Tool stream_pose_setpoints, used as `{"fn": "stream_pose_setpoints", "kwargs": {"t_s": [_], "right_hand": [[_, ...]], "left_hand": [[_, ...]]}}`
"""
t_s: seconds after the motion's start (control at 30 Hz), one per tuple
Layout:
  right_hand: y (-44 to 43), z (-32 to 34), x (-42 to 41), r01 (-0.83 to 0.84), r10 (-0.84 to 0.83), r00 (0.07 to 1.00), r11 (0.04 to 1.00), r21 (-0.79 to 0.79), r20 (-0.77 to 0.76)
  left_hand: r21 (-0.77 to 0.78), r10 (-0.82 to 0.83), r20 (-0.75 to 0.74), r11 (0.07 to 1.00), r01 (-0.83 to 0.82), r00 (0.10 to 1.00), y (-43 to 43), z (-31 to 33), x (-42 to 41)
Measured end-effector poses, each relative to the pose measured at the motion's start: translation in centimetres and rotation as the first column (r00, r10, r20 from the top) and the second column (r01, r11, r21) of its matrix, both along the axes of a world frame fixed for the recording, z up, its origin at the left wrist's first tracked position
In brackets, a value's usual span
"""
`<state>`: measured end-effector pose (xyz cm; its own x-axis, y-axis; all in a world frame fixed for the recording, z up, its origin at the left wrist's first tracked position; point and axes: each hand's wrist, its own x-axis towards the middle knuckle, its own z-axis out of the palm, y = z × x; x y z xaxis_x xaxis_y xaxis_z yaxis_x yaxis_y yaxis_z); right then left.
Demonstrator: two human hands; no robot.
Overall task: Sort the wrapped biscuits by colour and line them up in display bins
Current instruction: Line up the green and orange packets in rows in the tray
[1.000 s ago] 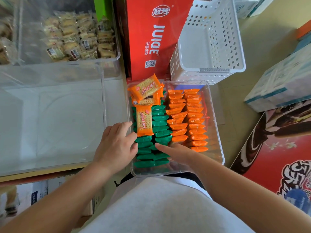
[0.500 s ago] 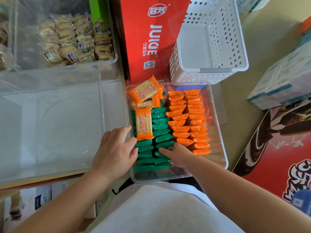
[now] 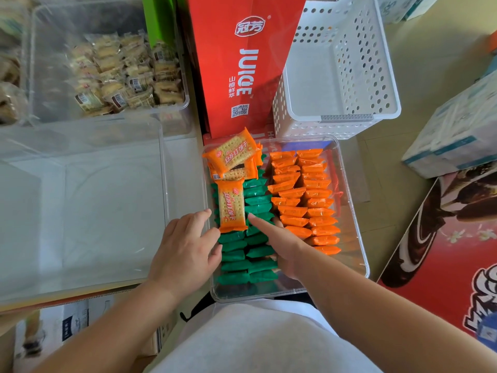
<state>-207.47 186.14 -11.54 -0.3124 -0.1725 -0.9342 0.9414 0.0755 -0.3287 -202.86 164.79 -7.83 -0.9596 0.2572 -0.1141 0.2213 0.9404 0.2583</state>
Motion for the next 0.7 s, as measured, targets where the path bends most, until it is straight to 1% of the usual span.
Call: {"fn": "stream_pose_setpoints", "kwargs": {"t_s": [0.13,0.27,0.3,0.37,0.43,0.6,0.7], "right_hand": [[0.0,0.5,-0.4,0.017,-0.018,1.0,0.999,-0.039,-0.021],[-0.1,0.8,-0.8,-0.017,0.017,1.0,0.999,-0.036,-0.007],[-0.2,0.7,-0.9,-0.004,0.003,1.0,1.0,-0.018,-0.02],[-0.4,0.5,-1.4,0.036,-0.035,0.995,0.999,0.012,-0.095],[-0.8,1.2,-2.1,0.049,-0.048,0.99,0.999,0.003,-0.136],[-0.7,3.0,-3.2,0.004,-0.009,0.994,0.999,-0.044,-0.105],[-1.1,2.7,-3.8,-0.019,0.015,0.991,0.999,-0.026,-0.131]], "left_hand": [[-0.007,0.005,0.004,1.0,-0.005,1.0,0.1,0.0,-0.1],[-0.014,0.009,0.009,1.0,-0.009,1.0,0.2,0.1,-0.1],[-0.016,0.009,0.012,1.0,-0.009,1.0,0.2,0.1,-0.1],[-0.02,0.009,0.017,1.0,-0.009,1.0,0.2,0.2,-0.1],[-0.028,0.011,0.019,1.0,-0.01,1.0,0.2,0.2,-0.1],[-0.033,0.013,0.038,0.999,-0.012,0.999,0.2,0.1,-0.1],[0.022,0.041,0.047,0.999,-0.042,0.998,0.2,0.4,-0.3]]}}
